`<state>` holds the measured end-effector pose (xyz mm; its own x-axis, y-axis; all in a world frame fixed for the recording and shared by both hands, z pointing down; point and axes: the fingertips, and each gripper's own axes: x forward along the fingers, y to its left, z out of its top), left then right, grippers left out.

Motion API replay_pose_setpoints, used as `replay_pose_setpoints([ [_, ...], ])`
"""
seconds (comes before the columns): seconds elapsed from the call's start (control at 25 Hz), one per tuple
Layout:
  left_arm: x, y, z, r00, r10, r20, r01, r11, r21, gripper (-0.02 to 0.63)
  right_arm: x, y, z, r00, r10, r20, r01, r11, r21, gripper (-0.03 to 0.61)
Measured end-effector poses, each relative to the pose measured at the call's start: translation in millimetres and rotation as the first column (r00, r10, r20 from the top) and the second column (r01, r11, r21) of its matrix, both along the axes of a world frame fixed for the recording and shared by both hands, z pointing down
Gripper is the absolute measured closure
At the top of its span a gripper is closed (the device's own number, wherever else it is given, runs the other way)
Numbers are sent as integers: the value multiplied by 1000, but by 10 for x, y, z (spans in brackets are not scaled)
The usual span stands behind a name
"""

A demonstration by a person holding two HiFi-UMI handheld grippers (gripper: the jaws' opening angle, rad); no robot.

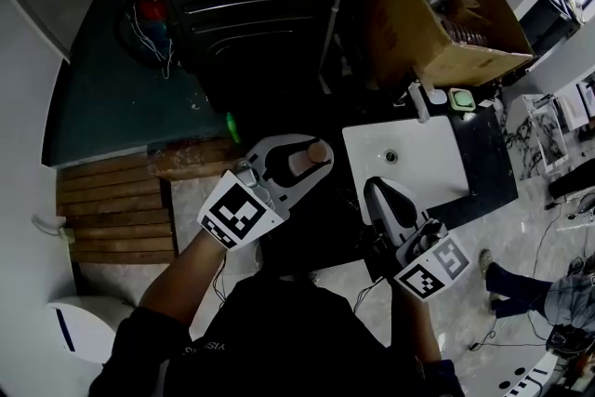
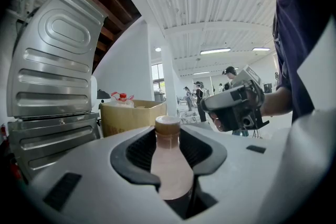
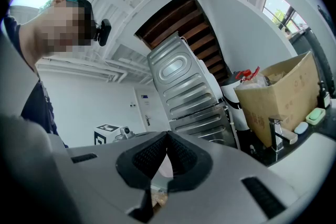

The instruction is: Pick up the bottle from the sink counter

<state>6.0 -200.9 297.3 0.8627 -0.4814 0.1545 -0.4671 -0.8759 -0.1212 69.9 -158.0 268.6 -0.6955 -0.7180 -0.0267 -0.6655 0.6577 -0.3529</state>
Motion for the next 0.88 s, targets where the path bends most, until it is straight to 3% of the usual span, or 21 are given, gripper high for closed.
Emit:
replay_pose_setpoints([
  [0.88, -14, 55, 53, 1000, -3, 4, 3, 1000, -13, 472, -34, 45, 62, 1000, -6, -16, 6, 1000, -5, 554],
])
